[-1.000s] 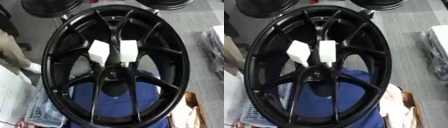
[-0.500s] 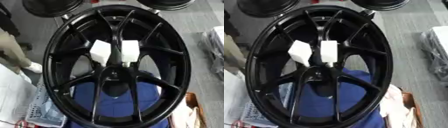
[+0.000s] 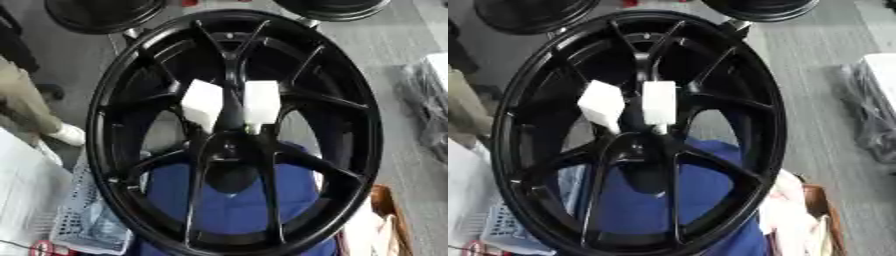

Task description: Pull the pin out of the wheel hub.

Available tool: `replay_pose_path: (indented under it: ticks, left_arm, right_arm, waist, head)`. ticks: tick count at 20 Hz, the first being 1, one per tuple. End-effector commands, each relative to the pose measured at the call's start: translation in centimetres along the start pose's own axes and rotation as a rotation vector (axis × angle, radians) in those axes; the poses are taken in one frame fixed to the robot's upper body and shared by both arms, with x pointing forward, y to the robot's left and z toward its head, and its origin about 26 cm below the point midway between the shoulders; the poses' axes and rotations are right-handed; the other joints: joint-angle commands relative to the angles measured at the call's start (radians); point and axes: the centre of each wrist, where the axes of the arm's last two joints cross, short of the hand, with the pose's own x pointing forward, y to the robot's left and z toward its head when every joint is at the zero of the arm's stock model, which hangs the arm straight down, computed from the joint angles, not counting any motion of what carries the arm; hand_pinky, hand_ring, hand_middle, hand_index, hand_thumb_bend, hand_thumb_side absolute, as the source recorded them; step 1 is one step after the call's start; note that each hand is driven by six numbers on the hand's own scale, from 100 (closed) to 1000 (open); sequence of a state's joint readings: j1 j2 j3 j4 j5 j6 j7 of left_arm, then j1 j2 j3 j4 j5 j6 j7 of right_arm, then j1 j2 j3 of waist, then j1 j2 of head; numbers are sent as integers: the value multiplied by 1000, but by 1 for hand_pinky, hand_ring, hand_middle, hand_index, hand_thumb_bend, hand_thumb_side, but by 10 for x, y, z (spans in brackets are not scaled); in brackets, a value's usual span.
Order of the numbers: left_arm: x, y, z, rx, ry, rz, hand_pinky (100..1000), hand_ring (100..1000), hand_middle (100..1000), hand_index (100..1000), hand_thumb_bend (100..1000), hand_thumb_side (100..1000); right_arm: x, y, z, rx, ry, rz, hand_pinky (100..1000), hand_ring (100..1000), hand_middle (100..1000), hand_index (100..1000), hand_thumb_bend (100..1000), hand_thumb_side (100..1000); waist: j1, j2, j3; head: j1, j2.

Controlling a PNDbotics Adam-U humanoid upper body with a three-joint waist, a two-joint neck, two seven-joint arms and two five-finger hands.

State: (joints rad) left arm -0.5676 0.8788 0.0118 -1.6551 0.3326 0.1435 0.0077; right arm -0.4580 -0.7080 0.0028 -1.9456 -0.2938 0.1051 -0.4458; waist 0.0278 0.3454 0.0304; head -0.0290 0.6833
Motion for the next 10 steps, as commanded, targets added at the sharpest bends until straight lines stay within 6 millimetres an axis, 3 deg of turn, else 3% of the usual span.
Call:
replay_pose_path:
  ticks: [1,10]
  left_arm:
    - [18,-4,2,81,-84,83,835,701,657,721,130,571]
    - [34,-39,21,180,-190,282,835,703,659,720,159,574]
  right_arm:
    - [14,-3,-5,-6,-63,16,746,734,735,795,100,428]
    - [20,-2,-6,-17,-93,22,747,736,736,796,100,419]
  waist:
    - [-3,-19,-1]
    - [-7,-13,0]
  head:
    - [3,-7]
    - [8,-1]
